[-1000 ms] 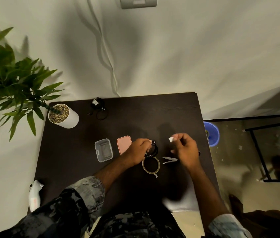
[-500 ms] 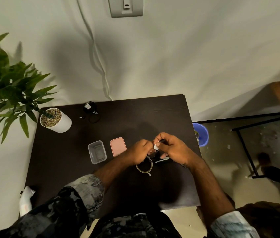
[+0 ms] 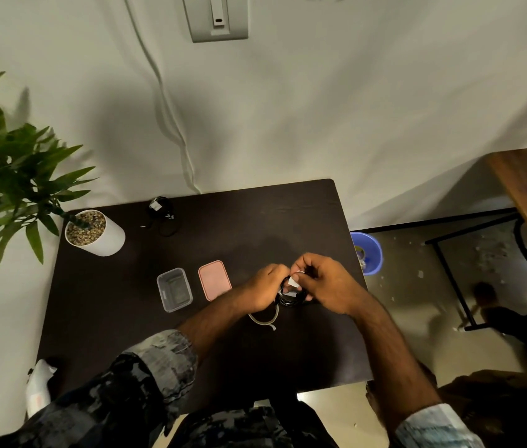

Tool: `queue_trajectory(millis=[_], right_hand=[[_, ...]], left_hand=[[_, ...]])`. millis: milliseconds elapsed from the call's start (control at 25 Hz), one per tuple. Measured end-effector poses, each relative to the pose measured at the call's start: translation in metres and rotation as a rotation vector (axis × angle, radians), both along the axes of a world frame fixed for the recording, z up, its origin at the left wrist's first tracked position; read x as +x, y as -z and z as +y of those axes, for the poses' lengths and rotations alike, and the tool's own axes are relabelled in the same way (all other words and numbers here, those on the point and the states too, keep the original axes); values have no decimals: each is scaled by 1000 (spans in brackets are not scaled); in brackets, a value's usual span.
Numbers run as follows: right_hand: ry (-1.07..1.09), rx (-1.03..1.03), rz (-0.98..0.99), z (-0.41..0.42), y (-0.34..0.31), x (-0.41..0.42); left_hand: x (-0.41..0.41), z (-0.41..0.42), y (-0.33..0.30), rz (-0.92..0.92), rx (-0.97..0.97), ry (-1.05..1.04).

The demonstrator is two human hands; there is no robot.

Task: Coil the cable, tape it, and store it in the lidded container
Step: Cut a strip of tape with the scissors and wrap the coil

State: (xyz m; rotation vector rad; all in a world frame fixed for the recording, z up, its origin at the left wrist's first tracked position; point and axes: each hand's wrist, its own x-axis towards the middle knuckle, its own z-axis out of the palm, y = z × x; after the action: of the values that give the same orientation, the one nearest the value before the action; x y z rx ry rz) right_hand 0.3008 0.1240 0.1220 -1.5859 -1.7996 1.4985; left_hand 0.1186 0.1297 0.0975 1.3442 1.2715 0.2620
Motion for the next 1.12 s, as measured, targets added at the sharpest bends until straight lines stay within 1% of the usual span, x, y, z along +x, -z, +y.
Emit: queue_trajectory(millis=[120, 240, 400, 520, 600, 680, 800, 880, 1040, 1120], right_hand=[[-5, 63, -23, -4, 2, 5], [3, 118, -23, -7, 6, 9], [183, 134, -7, -11, 10, 9], [230, 292, -108, -14, 10, 5], [242, 357, -130, -16, 9, 2], [230, 325, -122, -16, 6, 2], [142, 275, -172, -13, 5, 4], [94, 256, -208, -11, 5, 6], [-3, 260, -295, -7, 10, 6], [-40, 252, -322, -6, 11, 4]], left_hand=[[4, -3, -2, -11, 1, 34], [5, -5, -1, 40, 19, 69], [4, -6, 0, 98, 63, 72], [6, -4, -2, 120, 93, 17], [8, -3, -1, 128, 84, -11], [8, -4, 0, 122, 78, -19], [6, -4, 0, 125, 99, -22], [3, -4, -2, 170, 157, 27], [0, -7, -8, 428, 451, 227], [1, -5, -8, 494, 538, 271]])
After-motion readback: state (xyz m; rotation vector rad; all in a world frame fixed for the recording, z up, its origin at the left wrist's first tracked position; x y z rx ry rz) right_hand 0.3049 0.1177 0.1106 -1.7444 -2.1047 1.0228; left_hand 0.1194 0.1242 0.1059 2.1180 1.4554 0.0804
